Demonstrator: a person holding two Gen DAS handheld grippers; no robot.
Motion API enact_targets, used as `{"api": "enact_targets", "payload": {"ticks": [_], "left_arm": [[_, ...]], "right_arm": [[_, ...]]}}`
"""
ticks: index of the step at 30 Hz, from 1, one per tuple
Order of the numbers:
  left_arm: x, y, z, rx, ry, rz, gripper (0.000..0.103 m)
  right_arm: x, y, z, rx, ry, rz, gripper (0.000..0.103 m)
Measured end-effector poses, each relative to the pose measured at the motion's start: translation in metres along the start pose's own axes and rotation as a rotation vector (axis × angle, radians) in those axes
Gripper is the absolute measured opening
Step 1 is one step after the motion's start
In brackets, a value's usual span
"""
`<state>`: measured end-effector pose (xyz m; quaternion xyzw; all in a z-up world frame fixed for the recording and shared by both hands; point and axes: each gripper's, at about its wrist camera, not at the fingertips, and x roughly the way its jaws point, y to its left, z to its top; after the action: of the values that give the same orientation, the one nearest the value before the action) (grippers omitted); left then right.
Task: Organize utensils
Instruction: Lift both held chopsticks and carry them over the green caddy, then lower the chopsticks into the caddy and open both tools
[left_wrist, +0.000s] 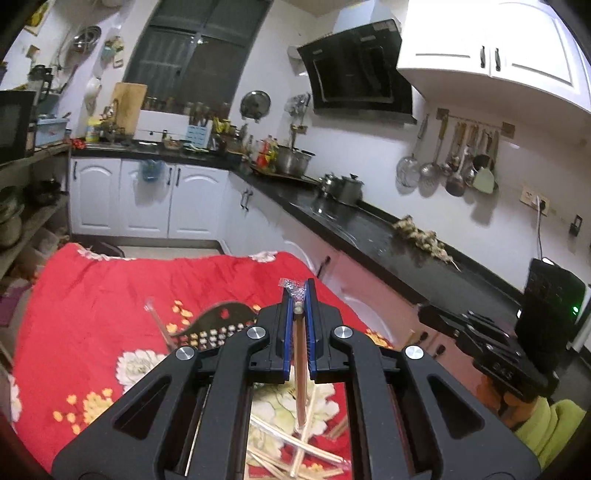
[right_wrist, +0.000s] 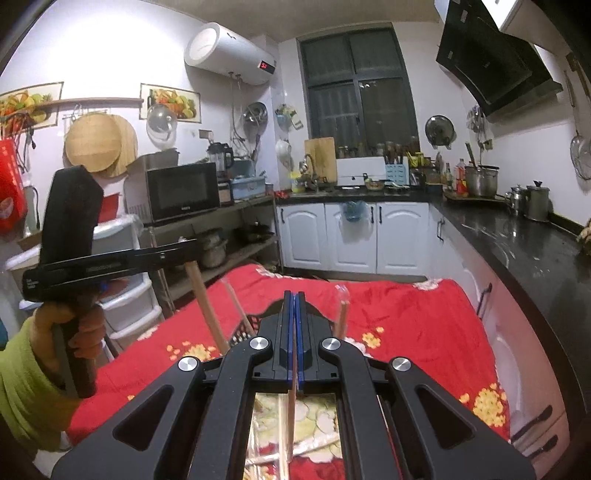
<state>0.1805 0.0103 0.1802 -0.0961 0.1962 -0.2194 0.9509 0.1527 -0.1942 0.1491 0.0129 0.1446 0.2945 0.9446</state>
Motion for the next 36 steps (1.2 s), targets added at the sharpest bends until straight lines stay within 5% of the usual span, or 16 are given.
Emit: {"api": "enact_targets", "payload": {"ticks": [17, 36], "left_arm": [[0.004, -0.006, 0.049, 0.064, -0.117, 0.088, 0.003], [0.031, 0.003, 0.063, 0.099, -0.131, 0.164, 0.003]], "right_arm": [[0.022, 0.012, 0.051, -0.025, -0.077, 0.024, 0.001], [0.056, -0.007, 0.101, -0.057, -0.154, -0.037, 0.001]]}}
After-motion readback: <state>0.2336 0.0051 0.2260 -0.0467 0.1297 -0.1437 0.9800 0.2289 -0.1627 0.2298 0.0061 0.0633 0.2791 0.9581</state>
